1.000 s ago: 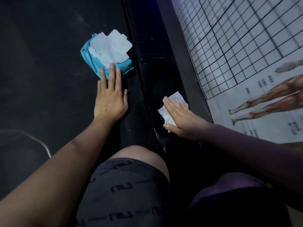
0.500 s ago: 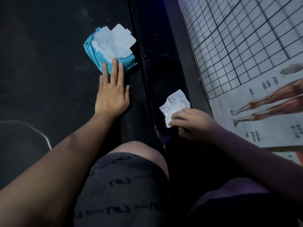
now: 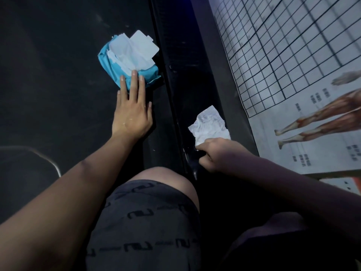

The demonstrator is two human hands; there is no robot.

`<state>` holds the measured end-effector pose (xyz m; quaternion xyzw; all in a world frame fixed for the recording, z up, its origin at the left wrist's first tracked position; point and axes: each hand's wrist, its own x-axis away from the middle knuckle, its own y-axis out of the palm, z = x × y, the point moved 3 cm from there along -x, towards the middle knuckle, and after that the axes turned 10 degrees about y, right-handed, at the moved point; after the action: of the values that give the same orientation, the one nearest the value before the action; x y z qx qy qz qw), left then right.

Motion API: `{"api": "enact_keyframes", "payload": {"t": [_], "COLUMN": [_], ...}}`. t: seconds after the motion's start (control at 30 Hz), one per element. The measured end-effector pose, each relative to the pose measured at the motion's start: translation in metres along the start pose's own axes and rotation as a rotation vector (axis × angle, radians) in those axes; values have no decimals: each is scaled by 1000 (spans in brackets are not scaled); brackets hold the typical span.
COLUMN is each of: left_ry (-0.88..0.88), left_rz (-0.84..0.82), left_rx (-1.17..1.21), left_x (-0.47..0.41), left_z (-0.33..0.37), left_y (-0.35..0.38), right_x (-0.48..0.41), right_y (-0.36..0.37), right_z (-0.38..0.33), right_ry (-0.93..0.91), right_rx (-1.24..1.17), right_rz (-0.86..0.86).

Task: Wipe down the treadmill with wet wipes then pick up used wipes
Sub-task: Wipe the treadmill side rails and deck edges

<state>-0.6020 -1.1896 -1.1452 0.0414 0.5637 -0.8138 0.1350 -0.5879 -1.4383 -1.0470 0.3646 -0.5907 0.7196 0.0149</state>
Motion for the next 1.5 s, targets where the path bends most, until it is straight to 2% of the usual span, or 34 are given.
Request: {"api": "enact_keyframes", "payload": {"t": [0.07,0.13,0.3,0.37,0.63,0.73,0.9,1.07,1.17,1.37,1.5], "left_ry": [-1,2,-1,-3,-11,-3,-6,-1,3,3,7], "left_rz": [-3,-2,2,1,-18,-18,-14,-10,-12,-5,-4], "left_rx": [-6,-10,6,6,19,15,8,1,-8,-29,-24], "left_x": [0,0,0,0,0,0,1,1,0,-1,-1], "left_z": [-1,-1,0,-1,1,2,2,1,1,-1,-1], "left_y": [0,0,0,0,-2,-3,-3,-2,-1,2,2], "right_x": [4,8,17,15,19,20,13,2,4,8,7], "right_y": [-2,-2,-6,-12,-18,-14,-9,-9,-12,-15,-9], "right_z": [-3,-9,-30,-31,-21,-11,4,9,9,9,8], "right_ry": [72,146,407,492,497,491,511,214,137,88,91], "right_rx": [-167,-434,-1119,-1343,-1671,-1565,-1148,-522,-224,41,34], "right_rz": [-26,-104,-486,-544,-688,-669,-458,-204,-107,-48,-32]}}
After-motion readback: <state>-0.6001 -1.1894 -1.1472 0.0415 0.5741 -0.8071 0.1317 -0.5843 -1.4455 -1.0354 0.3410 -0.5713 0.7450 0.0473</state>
